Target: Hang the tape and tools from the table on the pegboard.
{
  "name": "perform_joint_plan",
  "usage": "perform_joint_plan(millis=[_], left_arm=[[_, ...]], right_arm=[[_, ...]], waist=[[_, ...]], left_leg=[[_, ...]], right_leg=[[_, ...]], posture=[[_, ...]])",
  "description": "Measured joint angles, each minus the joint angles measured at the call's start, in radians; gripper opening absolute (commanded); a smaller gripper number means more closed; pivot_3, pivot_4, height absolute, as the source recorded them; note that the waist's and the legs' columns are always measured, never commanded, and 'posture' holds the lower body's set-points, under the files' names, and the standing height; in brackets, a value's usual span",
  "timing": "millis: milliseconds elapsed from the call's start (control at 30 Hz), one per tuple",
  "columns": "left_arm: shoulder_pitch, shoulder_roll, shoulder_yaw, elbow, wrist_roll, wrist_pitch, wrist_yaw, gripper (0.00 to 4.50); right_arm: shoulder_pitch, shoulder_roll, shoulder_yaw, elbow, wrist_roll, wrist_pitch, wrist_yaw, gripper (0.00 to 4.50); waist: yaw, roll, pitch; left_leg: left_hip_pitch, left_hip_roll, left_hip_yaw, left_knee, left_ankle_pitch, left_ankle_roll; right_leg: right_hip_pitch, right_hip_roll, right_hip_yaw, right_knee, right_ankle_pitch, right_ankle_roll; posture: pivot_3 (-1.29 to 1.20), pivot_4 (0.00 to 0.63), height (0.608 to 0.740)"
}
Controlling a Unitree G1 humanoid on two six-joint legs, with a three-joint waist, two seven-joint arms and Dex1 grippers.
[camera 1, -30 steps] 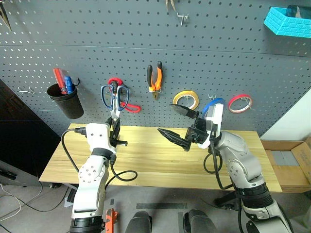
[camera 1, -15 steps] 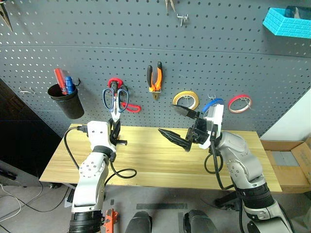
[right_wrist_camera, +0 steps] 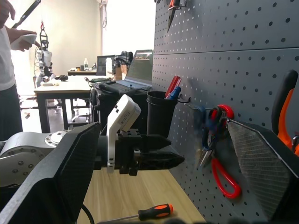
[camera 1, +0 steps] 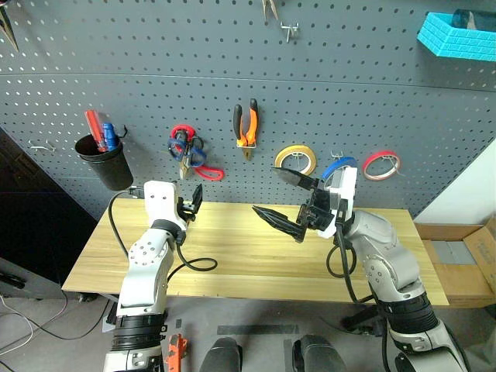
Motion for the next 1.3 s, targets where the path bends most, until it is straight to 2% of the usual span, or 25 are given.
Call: perform_joint_plan(millis=[33, 300, 500, 533, 633, 767, 833, 967, 1300], left_arm=[[0.005, 0.000, 0.000, 0.000, 0.000, 0.006, 0.000, 4.45], [0.134, -0.022, 0.007, -0.055, 0.002, 0.128, 0.062, 4.45], [0.161, 0.042, 0.049, -0.033, 0.021, 0.200, 0.086, 4.45], [0.152, 0.052, 0.068, -0.016, 0.020, 0.208, 0.088, 4.45], [0.105, 0.067, 0.118, 0.037, -0.002, 0.234, 0.085, 4.45], [0.039, 0.109, 0.118, 0.140, -0.024, 0.241, 0.018, 4.45], [0.020, 0.125, 0.111, 0.170, -0.026, 0.241, -0.016, 4.45], [-0.042, 0.165, 0.087, 0.270, -0.027, 0.226, -0.095, 4.45], [-0.206, 0.228, 0.074, 0.629, -0.017, 0.074, -0.186, 4.45]], right_arm=[[0.000, -0.001, 0.000, -0.004, 0.000, 0.000, 0.000, 4.50], [0.029, -0.013, 0.032, -0.024, -0.011, 0.001, 0.010, 4.50], [0.019, -0.023, 0.171, 0.047, -0.192, -0.019, 0.002, 4.50], [0.016, -0.010, 0.191, 0.060, -0.210, -0.028, 0.001, 4.50], [-0.018, 0.023, 0.237, 0.082, -0.265, -0.029, -0.010, 4.50], [-0.078, 0.058, 0.300, 0.103, -0.339, -0.026, -0.023, 4.50], [-0.084, 0.059, 0.304, 0.103, -0.350, -0.025, -0.021, 4.50], [-0.102, 0.058, 0.302, 0.104, -0.354, -0.019, -0.020, 4.50], [-0.100, 0.058, 0.299, 0.052, -0.349, 0.050, -0.031, 4.50]], waist=[[-0.001, 0.000, 0.000], [-0.017, 0.004, 0.013], [-0.019, 0.005, 0.052], [-0.020, 0.005, 0.059], [-0.020, 0.005, 0.087], [-0.018, 0.002, 0.121], [-0.018, 0.001, 0.131], [-0.019, -0.002, 0.155], [-0.024, -0.004, 0.200]], left_leg=[[0.000, 0.000, 0.000, 0.000, 0.000, 0.000], [0.001, 0.000, -0.001, 0.000, 0.000, 0.001], [0.002, 0.001, -0.003, 0.000, 0.000, 0.001], [0.002, 0.001, -0.004, 0.000, 0.000, 0.001], [0.001, 0.001, -0.004, 0.000, 0.000, 0.001], [-0.002, 0.001, -0.004, 0.000, 0.000, 0.001], [-0.009, 0.000, -0.005, 0.000, 0.000, 0.001], [-0.020, 0.000, -0.005, 0.001, 0.000, 0.000], [-0.025, 0.000, -0.002, 0.002, 0.000, 0.000]], right_leg=[[0.000, 0.000, 0.000, 0.000, 0.000, 0.000], [0.002, 0.000, -0.001, -0.001, 0.000, 0.000], [0.003, 0.000, -0.003, 0.000, -0.001, -0.001], [0.003, 0.000, -0.003, 0.000, -0.001, -0.001], [0.002, 0.000, -0.004, 0.000, -0.001, -0.001], [-0.002, -0.001, -0.004, 0.001, -0.001, -0.001], [-0.009, -0.001, -0.003, 0.002, -0.001, -0.001], [-0.023, -0.002, -0.002, 0.009, -0.001, -0.002], [-0.028, -0.002, -0.003, 0.010, -0.002, -0.003]], posture=[[0.06, 0.149, 0.740], [0.06, 0.204, 0.740], [0.07, 0.259, 0.740], [0.08, 0.291, 0.740], [0.08, 0.322, 0.740], [0.09, 0.358, 0.740], [0.09, 0.378, 0.740], [0.08, 0.394, 0.740], [0.05, 0.418, 0.740]])
